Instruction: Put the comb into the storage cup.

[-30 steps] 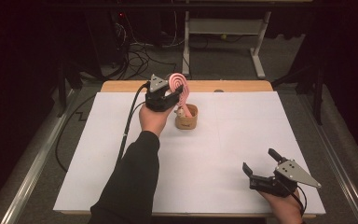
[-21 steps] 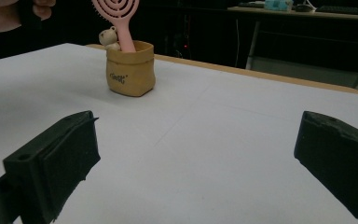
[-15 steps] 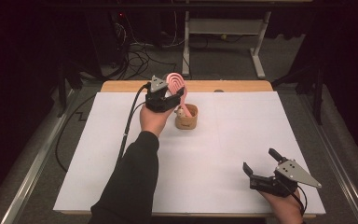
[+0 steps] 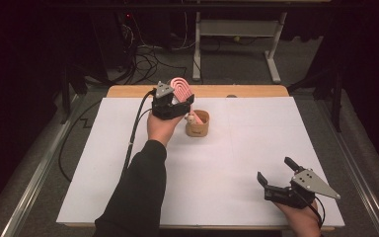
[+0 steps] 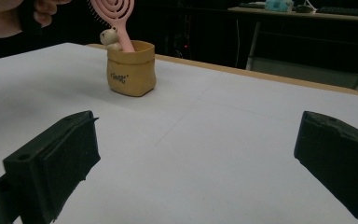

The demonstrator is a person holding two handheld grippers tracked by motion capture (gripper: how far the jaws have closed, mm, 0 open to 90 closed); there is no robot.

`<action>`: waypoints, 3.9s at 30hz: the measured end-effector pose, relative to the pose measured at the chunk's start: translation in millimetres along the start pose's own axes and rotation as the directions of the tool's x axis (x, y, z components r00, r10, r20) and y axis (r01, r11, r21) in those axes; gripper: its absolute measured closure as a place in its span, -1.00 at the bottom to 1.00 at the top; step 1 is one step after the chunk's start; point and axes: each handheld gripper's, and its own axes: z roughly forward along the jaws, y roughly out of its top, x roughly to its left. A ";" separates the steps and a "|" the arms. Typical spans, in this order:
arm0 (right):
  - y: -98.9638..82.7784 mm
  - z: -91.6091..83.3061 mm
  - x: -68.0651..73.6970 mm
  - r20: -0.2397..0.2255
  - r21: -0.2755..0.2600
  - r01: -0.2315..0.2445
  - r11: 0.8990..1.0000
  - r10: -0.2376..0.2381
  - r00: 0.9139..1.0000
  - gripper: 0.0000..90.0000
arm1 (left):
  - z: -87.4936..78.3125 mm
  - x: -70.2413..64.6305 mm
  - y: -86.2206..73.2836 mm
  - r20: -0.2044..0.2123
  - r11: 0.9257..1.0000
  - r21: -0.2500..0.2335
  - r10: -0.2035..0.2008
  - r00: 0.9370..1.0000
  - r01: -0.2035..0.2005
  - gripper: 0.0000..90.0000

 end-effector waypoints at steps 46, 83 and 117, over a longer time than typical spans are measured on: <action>-0.7 2.5 2.1 -0.004 0.006 0.005 1.000 -0.005 1.000 -1.00 | -2.4 10.3 -11.9 0.009 0.997 0.048 -0.058 0.998 0.058 -1.00; -3.9 5.1 2.8 -0.001 0.022 0.016 1.000 -0.016 1.000 -1.00 | -66.9 18.6 -92.9 0.057 0.997 0.071 0.018 0.998 -0.022 -1.00; -10.5 -8.4 10.9 0.054 0.049 0.006 0.999 -0.009 0.998 -1.00 | -228.2 33.5 -155.0 0.058 0.999 0.008 -0.047 0.997 0.047 -1.00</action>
